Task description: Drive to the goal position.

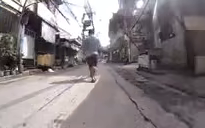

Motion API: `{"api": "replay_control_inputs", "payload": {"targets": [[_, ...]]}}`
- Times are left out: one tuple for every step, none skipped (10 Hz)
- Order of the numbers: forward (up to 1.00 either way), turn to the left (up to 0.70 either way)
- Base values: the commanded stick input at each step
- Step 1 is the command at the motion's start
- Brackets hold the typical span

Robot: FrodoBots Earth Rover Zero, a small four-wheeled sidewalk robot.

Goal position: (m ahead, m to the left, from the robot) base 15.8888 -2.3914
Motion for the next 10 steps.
{"api": "replay_control_inputs", "payload": {"targets": [[1.0,0.0],[1.0,0.0],[1.0,0.0],[1.0,0.0],[1.0,0.0],[1.0,0.0],[1.0,0.0],[1.0,0.0],[1.0,0.0],[1.0,0.0]]}}
